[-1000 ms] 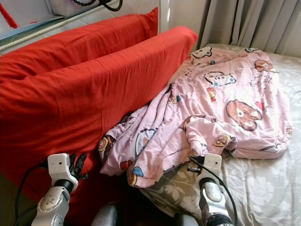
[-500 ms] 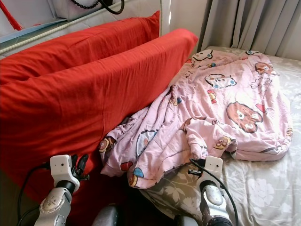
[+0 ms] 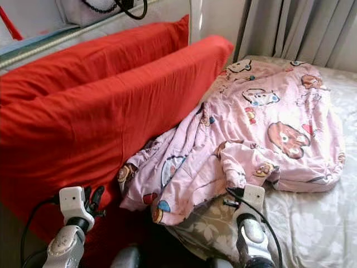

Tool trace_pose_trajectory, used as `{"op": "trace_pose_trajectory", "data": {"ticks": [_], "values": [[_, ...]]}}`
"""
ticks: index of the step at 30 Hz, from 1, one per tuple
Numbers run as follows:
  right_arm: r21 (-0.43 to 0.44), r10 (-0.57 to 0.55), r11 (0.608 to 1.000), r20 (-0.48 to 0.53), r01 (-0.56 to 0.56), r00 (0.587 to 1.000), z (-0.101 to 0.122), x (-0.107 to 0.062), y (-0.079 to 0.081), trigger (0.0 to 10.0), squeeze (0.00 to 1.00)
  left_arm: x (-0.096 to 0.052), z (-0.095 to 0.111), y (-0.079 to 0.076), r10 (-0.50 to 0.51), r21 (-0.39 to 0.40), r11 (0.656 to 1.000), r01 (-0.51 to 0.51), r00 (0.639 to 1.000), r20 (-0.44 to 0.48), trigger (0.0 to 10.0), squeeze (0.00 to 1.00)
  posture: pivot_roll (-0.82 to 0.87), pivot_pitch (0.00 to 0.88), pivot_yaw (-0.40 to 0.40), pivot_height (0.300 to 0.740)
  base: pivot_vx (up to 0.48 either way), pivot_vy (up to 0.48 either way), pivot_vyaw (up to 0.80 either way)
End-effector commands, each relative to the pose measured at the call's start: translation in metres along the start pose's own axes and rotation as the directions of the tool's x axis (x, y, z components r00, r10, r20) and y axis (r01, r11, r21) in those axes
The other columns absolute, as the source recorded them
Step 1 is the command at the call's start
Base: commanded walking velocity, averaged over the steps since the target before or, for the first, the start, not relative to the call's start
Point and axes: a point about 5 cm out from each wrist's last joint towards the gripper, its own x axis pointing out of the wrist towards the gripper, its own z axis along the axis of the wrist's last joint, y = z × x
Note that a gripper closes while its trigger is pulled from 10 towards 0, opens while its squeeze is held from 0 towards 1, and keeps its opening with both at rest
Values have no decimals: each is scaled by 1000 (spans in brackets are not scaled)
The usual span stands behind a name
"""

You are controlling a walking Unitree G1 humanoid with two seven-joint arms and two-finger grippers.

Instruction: Clean up the room

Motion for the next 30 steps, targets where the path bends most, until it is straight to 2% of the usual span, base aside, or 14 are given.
{"op": "trace_pose_trajectory", "data": {"ticks": [1, 5, 18, 20, 27, 30], "values": [[6, 7, 1000, 16, -7, 1000, 4, 2, 3, 10000, 0, 0, 0, 6, 30, -9, 1000, -30, 1000, 1, 10000, 0, 71, 0, 27, 712, 0, 0, 0], [7, 8, 1000, 17, -9, 1000, 4, 2, 3, 10000, 0, -2, -5, 9, 40, -15, 999, -41, 999, -18, 10000, 0, 69, 0, 27, 740, 0, 0, 0], [2, 14, 1000, 15, -14, 1000, 3, 1, 4, 10000, 0, -18, -38, 24, 102, -28, 994, -108, 981, -165, 10000, 0, 72, 0, 29, 740, 0, 0, 0], [-4, 19, 1000, 16, -19, 1000, 4, 2, 5, 10000, 0, -23, -47, 27, 112, -19, 993, -119, 971, -212, 10000, 0, 70, 0, 31, 740, 0, 0, 0], [8, 19, 1000, 29, -19, 999, 4, 1, 6, 10000, 0, -32, -60, 32, 135, -30, 988, -149, 953, -272, 10000, 0, 69, 0, 35, 740, 0, 0, 0], [-19, 8, 1000, 11, -8, 1000, 3, 1, 5, 10000, 0, -37, -68, 34, 147, -61, 983, -175, 939, -312, 10000, 0, 66, 0, 39, 740, 0, 0, 0]]}}
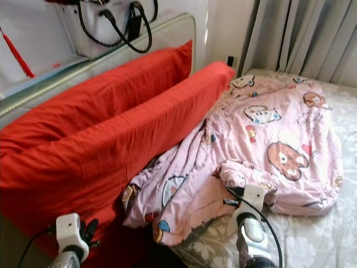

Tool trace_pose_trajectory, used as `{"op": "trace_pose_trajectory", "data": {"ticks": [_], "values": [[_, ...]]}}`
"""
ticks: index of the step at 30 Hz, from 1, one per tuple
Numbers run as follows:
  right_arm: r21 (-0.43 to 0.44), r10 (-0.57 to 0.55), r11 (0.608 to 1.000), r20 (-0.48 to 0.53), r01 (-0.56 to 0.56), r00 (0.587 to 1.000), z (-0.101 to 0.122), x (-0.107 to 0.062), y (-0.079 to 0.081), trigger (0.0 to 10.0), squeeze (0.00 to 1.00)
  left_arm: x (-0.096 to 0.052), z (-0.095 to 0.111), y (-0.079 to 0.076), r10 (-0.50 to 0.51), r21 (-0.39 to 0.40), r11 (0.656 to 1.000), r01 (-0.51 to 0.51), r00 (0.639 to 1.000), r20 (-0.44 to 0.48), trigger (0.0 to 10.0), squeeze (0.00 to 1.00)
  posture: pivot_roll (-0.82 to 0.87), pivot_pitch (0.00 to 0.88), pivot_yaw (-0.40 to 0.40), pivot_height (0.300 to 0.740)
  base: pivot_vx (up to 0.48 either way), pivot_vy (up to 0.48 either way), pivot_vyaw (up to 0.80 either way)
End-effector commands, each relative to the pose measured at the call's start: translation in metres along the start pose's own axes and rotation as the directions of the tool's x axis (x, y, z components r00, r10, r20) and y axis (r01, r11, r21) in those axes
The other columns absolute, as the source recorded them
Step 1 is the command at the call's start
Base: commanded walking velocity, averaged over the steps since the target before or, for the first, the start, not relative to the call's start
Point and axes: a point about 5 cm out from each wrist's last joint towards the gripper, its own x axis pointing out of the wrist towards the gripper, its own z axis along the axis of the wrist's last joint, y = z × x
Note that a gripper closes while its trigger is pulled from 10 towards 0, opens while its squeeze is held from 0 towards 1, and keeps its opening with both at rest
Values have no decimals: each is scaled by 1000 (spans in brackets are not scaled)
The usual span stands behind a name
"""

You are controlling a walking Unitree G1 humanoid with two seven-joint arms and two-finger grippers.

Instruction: Clean up the room

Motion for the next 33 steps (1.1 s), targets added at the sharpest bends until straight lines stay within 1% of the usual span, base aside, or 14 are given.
{"op": "trace_pose_trajectory", "data": {"ticks": [1, 4, 10, 15, 19, 22, 33], "values": [[-12, 12, 1000, -2, -12, 1000, 0, 0, 4, 10000, 0, -3, -7, 7, 24, -30, 999, -25, 999, -37, 10000, 0, 66, 0, 39, 740, 0, 0, 0], [-14, 10, 1000, -7, -10, 1000, -2, 0, 4, 10000, 0, -6, -19, 8, 13, -33, 999, -17, 995, -99, 10000, 0, 64, 0, 42, 740, 0, 0, 0], [-25, 8, 1000, -9, -8, 1000, -3, -1, 4, 10000, 0, -15, -36, 10, 29, -18, 999, -32, 983, -180, 10000, 0, 53, 0, 50, 740, 0, 0, 0], [-32, 10, 999, -9, -10, 1000, -5, -2, 4, 10000, 0, -21, -44, 13, 49, -23, 998, -54, 979, -196, 10000, 0, 51, 0, 50, 740, 0, 0, 0], [-37, 8, 999, -11, -9, 1000, -7, -3, 3, 10000, 0, -25, -51, 14, 55, -10, 998, -58, 972, -227, 10000, 0, 39, 0, 56, 740, 0, 0, 0], [-45, 11, 999, -12, -12, 1000, -8, -4, 4, 10000, 0, -28, -57, 15, 54, 0, 998, -55, 965, -255, 10000, 0, 36, 0, 58, 740, -261, 0, 0], [-52, -29, 998, 16, 30, 999, -2, -2, -1, 10000, 0, -30, -59, 16, 58, 12, 998, -57, 962, -267, 10000, 0, 36, 0, 59, 740, -265, 0, 0]]}}
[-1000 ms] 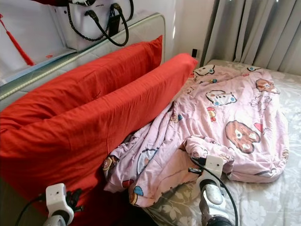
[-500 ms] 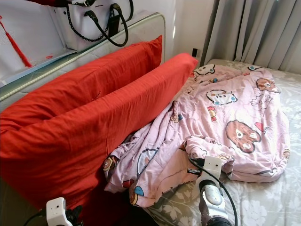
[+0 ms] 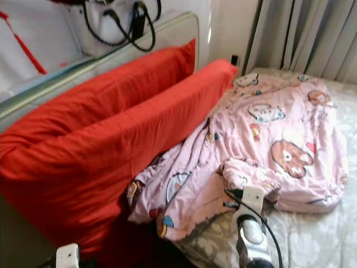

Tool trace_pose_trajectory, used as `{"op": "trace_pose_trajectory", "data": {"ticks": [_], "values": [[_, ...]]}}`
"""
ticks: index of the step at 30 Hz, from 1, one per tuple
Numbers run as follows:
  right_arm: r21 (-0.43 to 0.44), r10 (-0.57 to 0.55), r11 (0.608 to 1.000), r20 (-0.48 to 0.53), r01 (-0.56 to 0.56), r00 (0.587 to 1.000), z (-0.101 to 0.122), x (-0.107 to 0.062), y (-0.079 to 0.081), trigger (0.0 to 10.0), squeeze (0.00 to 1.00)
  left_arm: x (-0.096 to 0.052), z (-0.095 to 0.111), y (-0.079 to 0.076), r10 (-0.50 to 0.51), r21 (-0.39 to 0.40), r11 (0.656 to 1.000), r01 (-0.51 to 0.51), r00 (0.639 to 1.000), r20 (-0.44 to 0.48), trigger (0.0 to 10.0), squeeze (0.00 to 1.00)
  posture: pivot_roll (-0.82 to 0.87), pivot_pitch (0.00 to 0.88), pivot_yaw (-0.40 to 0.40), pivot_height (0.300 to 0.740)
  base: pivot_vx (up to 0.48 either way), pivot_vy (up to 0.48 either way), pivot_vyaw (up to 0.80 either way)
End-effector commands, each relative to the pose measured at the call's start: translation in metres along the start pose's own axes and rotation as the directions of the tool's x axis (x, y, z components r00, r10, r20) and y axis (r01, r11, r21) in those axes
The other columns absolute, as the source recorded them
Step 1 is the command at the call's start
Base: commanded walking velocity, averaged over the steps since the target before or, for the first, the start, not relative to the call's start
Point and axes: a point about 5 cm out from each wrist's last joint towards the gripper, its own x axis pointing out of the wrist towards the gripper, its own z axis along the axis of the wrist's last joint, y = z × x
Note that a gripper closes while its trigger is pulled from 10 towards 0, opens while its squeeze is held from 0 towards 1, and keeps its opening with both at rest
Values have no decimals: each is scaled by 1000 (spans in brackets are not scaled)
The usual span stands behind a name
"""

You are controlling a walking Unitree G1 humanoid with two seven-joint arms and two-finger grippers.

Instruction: Clean up the room

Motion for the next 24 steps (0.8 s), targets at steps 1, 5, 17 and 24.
{"op": "trace_pose_trajectory", "data": {"ticks": [1, 5, 17, 24], "values": [[-7, -4, 1000, 14, 4, 1000, 3, 1, 0, 10000, 0, -2, -4, 4, 15, 5, 1000, -15, 1000, -18, 10000, 0, 38, 0, 58, 740, -270, 0, 0], [-4, -33, 999, 35, 33, 999, 7, 2, -4, 10000, 0, -1, -2, 4, 17, 8, 1000, -16, 1000, -12, 10000, 0, 48, 0, 56, 740, -264, 0, 0], [-18, -226, 972, 197, 234, 954, 37, 4, -33, 10000, 0, -1, -1, 6, 22, 16, 1000, -22, 1000, -9, 10000, 0, 61, 0, 57, 740, -263, 0, 0], [-40, -281, 951, 312, 308, 908, 59, 5, -42, 10000, 0, -1, -2, 5, 19, 16, 1000, -19, 1000, -8, 10000, 0, 62, 0, 54, 740, -260, 0, 0]]}}
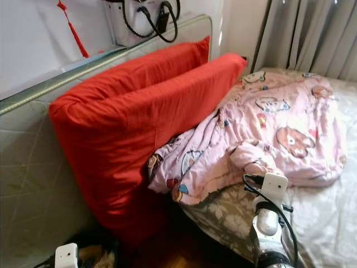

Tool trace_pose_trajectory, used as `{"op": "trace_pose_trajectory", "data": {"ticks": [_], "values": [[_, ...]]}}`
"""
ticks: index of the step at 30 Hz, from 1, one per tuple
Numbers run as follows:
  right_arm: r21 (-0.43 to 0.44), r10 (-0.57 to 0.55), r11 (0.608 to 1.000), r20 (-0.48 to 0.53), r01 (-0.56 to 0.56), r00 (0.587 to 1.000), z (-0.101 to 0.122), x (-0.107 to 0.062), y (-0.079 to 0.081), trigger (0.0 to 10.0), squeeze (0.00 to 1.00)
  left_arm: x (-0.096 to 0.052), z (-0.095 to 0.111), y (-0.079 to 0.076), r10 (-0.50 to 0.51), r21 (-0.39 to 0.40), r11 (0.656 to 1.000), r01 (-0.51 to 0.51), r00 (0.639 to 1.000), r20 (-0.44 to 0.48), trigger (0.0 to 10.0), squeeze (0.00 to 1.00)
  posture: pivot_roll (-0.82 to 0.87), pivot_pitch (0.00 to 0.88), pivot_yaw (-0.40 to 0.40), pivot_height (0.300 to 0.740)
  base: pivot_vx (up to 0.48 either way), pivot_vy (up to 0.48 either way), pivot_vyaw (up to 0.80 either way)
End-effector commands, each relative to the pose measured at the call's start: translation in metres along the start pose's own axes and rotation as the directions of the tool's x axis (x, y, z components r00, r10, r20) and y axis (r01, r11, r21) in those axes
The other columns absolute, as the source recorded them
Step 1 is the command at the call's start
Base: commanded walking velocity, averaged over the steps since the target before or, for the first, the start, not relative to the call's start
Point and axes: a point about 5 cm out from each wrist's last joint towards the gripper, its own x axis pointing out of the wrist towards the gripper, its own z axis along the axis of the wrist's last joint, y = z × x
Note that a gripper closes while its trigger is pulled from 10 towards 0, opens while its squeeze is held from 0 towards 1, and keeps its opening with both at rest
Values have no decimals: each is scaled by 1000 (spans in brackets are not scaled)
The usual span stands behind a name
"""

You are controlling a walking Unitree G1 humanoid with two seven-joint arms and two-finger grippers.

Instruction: Clean up the room

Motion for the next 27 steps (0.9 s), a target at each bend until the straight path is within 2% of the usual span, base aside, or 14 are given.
{"op": "trace_pose_trajectory", "data": {"ticks": [1, 8, 14, 19, 24, 26, 27], "values": [[1, -19, 1000, 86, 19, 996, 18, 7, -1, 10000, 0, 1, 2, 2, 6, 7, 1000, -6, 1000, 6, 10000, 0, 62, 0, 51, 740, -262, 0, 0], [-36, -56, 997, 197, 65, 979, 36, 11, -7, 10000, 0, 1, 2, 3, 9, 7, 1000, -9, 1000, 0, 10000, 0, 62, 0, 48, 740, -259, 0, 0], [-75, -40, 995, 271, 63, 962, 47, 11, -7, 10000, 0, 0, 0, 2, 10, 7, 1000, -10, 1000, -7, 10000, 0, 59, 0, 43, 740, -257, 0, 0], [-71, -61, 994, 280, 84, 958, 48, 10, -9, 10000, 0, 0, 0, 2, 7, 10, 1000, -6, 1000, -10, 10000, 0, 56, 0, 43, 740, -256, 0, 0], [-85, -64, 992, 261, 89, 963, 42, 7, -11, 10000, 0, 1, -1, 1, -4, 34, 999, 5, 1000, -20, 10000, 0, 58, 0, 41, 740, 0, 0, 0], [-82, -68, 993, 226, 89, 972, 35, 6, -12, 10000, 0, 1, -1, 0, -5, 33, 999, 6, 1000, -21, 10000, 0, 55, 0, 41, 740, 0, 0, 0], [-76, -96, 991, 161, 109, 982, 25, 5, -15, 10000, 0, 1, -1, -1, -8, 33, 999, 9, 1000, -24, 10000, 0, 57, 0, 40, 740, 0, 0, 0]]}}
